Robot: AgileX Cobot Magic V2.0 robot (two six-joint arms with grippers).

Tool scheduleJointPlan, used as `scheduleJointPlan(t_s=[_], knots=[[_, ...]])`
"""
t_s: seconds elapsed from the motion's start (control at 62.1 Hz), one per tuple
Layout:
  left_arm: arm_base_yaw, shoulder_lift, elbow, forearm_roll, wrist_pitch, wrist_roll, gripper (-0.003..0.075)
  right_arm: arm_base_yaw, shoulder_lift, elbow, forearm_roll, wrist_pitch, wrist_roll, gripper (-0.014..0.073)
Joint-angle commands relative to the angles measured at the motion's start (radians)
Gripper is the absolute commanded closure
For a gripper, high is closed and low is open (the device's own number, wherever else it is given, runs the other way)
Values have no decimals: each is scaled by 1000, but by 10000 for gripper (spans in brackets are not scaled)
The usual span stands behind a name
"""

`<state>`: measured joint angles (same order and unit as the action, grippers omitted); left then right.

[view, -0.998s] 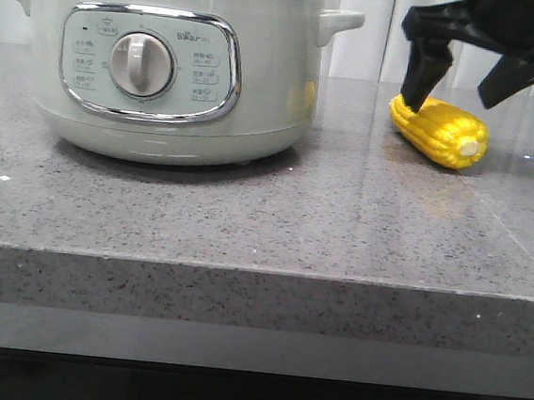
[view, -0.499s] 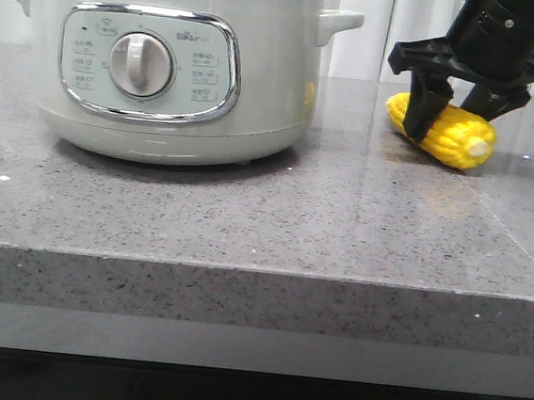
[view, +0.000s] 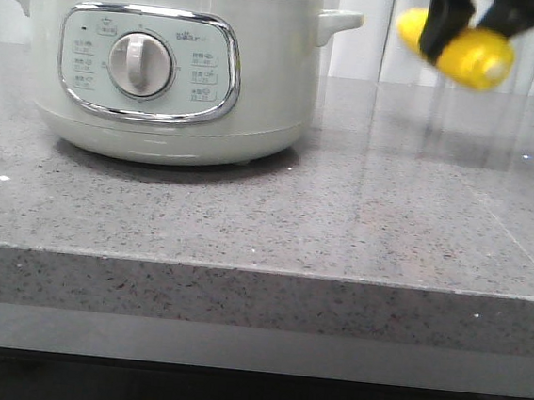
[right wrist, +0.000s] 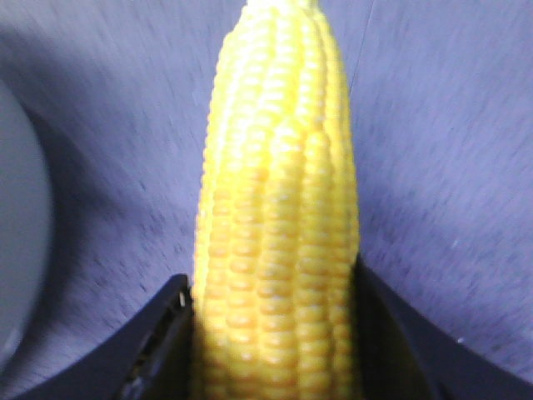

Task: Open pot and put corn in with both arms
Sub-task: 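Lift the corn and carry it over the open pot with the right gripper, then release the corn into the pot and withdraw the right gripper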

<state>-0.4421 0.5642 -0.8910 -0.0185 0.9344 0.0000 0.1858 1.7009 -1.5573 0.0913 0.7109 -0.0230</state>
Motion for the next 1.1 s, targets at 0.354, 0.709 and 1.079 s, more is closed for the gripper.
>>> scheduleJointPlan(t_s=[0.354,0.709,1.079], knots=[[-2,0,-38,-10,-157,-12,541,279,-16,-313,37,44,-84,325],[-2,0,-38,-10,-172,-12,541,420,170,-397,43,46,-84,323],[-2,0,-38,-10,-172,-10,541,420,191,-406,43,103,-84,20]])
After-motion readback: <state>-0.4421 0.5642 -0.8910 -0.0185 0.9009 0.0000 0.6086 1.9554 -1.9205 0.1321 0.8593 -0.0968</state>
